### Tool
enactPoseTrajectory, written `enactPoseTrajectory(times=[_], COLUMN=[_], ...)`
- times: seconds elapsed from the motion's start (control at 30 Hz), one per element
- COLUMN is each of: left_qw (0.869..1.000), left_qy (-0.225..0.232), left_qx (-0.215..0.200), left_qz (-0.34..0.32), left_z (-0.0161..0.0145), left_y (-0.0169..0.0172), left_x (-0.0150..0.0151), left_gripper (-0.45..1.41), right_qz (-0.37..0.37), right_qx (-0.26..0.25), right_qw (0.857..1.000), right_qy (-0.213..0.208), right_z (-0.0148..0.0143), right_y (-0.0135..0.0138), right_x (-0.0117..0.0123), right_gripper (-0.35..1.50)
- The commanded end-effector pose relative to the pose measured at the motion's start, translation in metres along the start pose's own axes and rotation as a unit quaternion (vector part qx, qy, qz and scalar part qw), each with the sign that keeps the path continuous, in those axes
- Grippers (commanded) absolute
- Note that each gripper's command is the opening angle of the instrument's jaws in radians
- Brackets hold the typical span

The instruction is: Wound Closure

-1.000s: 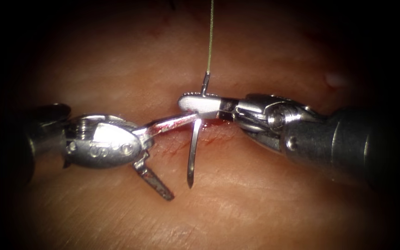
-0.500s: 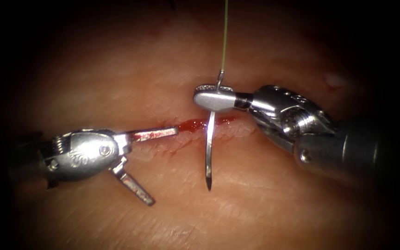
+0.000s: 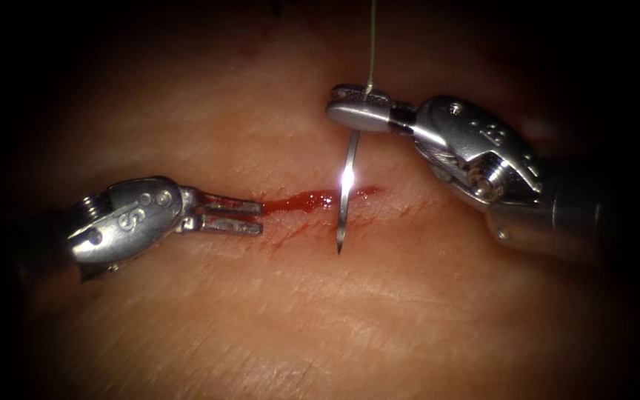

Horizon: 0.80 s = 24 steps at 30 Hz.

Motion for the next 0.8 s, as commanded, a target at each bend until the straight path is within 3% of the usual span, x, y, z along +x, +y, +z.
enactPoseTrajectory(times=[0.03,0.37,0.43,0.47,0.5,0.53,0.63,0.8], left_qw=[1.000,0.997,0.997,0.996,0.996,0.995,0.995,0.994], left_qy=[-0.012,-0.054,-0.058,-0.063,-0.064,-0.063,-0.072,-0.083], left_qx=[0.003,0.034,0.041,0.049,0.053,0.061,0.060,0.055], left_qz=[-0.002,-0.036,-0.037,-0.039,-0.040,-0.040,-0.039,-0.037], left_z=[0.0007,0.0010,0.0012,0.0017,0.0019,0.0025,0.0031,0.0043], left_y=[-0.0005,-0.0003,0.0000,0.0003,0.0004,0.0007,0.0012,0.0020], left_x=[-0.0007,-0.0018,-0.0019,-0.0022,-0.0023,-0.0030,-0.0040,-0.0051], left_gripper=[-0.03,0.07,0.17,0.32,0.36,0.32,0.31,0.24], right_qz=[-0.022,-0.154,-0.197,-0.243,-0.262,-0.299,-0.335,-0.354], right_qx=[0.006,0.054,0.072,0.086,0.092,0.102,0.109,0.115], right_qw=[1.000,0.986,0.977,0.966,0.960,0.947,0.934,0.923], right_qy=[0.005,0.023,0.029,0.037,0.040,0.051,0.065,0.093], right_z=[0.0018,0.0057,0.0059,0.0060,0.0060,0.0062,0.0065,0.0075], right_y=[0.0011,0.0026,0.0031,0.0035,0.0037,0.0040,0.0043,0.0045], right_x=[0.0001,0.0010,0.0011,0.0011,0.0011,0.0010,0.0009,0.0008], right_gripper=[-0.35,-0.35,-0.35,-0.35,-0.35,-0.35,-0.35,-0.35])
